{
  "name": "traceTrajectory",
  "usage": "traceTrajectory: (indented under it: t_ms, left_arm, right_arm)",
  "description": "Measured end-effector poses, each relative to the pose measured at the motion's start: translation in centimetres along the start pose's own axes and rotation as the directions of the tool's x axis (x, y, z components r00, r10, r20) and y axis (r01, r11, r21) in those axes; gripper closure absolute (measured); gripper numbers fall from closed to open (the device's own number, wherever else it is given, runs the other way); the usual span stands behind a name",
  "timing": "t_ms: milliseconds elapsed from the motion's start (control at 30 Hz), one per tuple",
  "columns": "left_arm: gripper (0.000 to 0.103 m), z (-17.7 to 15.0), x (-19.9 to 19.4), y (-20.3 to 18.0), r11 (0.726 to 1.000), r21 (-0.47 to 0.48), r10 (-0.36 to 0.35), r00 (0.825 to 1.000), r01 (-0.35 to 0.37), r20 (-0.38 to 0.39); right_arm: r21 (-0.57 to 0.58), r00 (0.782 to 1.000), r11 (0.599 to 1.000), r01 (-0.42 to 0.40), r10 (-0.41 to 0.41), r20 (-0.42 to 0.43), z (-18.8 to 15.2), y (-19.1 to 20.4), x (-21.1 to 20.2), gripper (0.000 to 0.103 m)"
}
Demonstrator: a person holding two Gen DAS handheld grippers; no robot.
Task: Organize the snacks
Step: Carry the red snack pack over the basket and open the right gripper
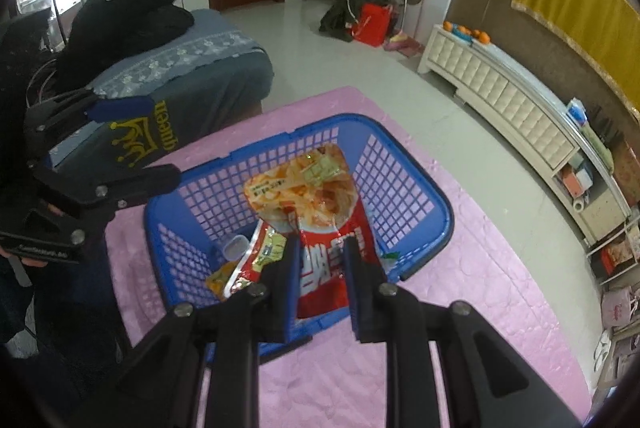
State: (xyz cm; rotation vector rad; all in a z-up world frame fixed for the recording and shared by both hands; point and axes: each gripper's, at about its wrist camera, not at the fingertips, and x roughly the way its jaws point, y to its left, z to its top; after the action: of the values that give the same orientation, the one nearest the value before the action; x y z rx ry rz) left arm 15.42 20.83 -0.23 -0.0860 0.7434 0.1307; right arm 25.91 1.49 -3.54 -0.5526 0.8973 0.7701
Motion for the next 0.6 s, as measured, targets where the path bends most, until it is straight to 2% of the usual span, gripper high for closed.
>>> traceTrajectory:
  t_ms: [267, 333, 433, 467, 500, 600]
  left_arm:
    - [0.02, -0.6, 1.4, 0.5, 1.0, -0.024, 0.01, 1.0, -0.01, -0.005]
    - [0.019, -0.8, 1.3, 0.5, 0.999, -0.026, 0.021, 1.0, -0.021, 0.006]
    - [0.02, -1.1, 1.6, 0.5, 0.999, -0.031, 0.015, 1.0, -0.015, -0.016]
    - [0.02, -1.2, 1.7, 0.5, 0.999, -0.031, 0.012, 1.0, -0.012, -0.024]
    - [0.02, -1.2, 1.8, 0.4, 0.999, -0.031, 0.009, 1.0, -0.01, -0.029]
    - [0.02, -1.9, 1.2, -0.2, 1.0, -0.017, -0.001, 1.0, 0.0, -0.027]
  right_arm:
    - [0.034, 0.997, 0.999, 0.025, -0.022, -0.077, 0.6, -0.2, 3.7, 0.078]
    - [0.027, 0.996, 0.999, 0.023, -0.02, -0.087, 0.7, 0.1, 4.1, 0.073]
    - [0.033, 0.993, 0.999, 0.023, -0.019, -0.118, 0.8, 0.1, 4.9, 0.056]
    - [0.037, 0.991, 0.999, 0.036, -0.031, -0.127, 0.7, 0.0, 5.1, 0.041]
    - [0.039, 0.991, 0.998, 0.048, -0.043, -0.126, 0.6, 0.0, 5.2, 0.03]
    - [0.071, 0.994, 0.994, 0.084, -0.079, -0.075, -0.4, -0.1, 4.0, 0.022]
